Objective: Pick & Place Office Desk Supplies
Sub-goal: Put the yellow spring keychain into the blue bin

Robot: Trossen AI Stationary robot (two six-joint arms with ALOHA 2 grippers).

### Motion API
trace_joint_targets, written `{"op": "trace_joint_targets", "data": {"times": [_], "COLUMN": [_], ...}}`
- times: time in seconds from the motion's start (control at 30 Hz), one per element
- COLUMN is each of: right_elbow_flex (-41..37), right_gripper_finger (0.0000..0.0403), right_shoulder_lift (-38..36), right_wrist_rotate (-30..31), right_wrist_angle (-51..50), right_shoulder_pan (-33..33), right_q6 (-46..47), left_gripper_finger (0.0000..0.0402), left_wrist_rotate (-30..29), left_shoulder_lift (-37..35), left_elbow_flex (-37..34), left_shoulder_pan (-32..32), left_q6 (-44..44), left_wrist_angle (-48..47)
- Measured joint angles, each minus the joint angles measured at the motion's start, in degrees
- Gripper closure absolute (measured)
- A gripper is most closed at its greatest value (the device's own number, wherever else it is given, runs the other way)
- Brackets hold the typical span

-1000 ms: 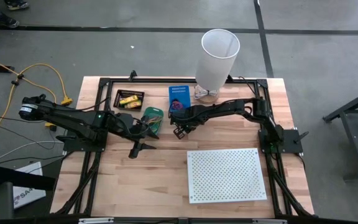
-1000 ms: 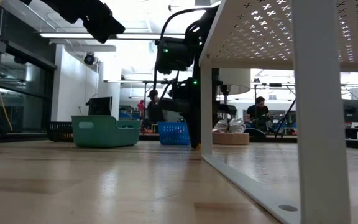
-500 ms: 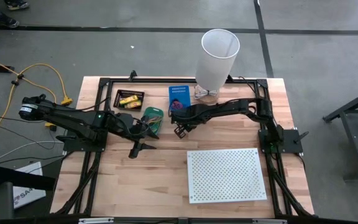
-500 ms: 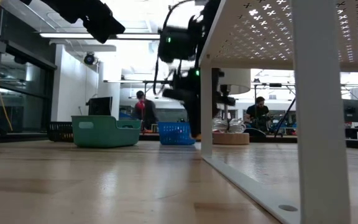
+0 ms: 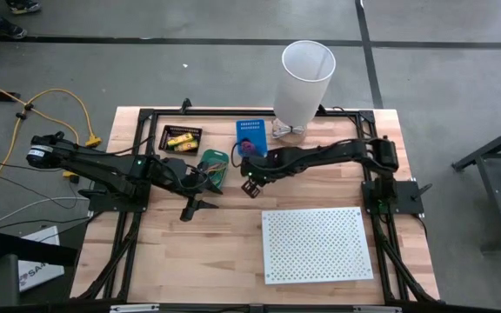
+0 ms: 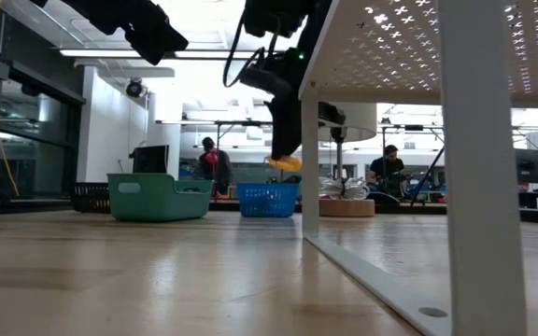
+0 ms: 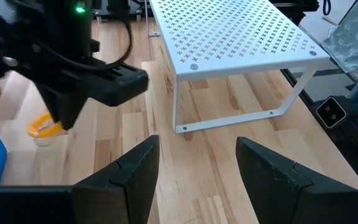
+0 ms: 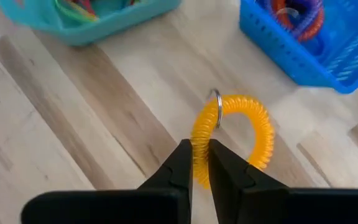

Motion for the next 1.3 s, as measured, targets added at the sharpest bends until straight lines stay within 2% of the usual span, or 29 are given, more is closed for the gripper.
{"op": "trace_joint_targets", "data": {"times": [0.4, 0.67, 0.93, 1.3], "right_elbow_flex": [0.0, 0.02, 0.02, 0.13], "right_gripper_finger": [0.0378, 0.0378, 0.0378, 0.0378], "right_shoulder_lift": [-0.04, -0.04, 0.69, 2.25], "right_wrist_rotate": [1.72, 5.53, 4.55, 3.69], "right_wrist_angle": [2.9, 8.1, 10.59, 11.62], "right_shoulder_pan": [-1.09, -5.96, -10.82, -11.56], "right_q6": [-0.72, -5.25, -7.87, -8.4], "left_gripper_finger": [0.0195, 0.0195, 0.0195, 0.0195], "left_wrist_rotate": [0.0, -0.01, -0.02, -0.01], "left_shoulder_lift": [-0.02, -0.02, -0.02, -0.02], "left_elbow_flex": [0.0, 0.0, 0.0, 0.0], "left_shoulder_pan": [-0.02, -0.01, 0.0, -0.02], "left_q6": [0.0, 0.0, 0.0, 0.0], "left_wrist_angle": [-0.04, -0.04, -0.06, -0.07]}}
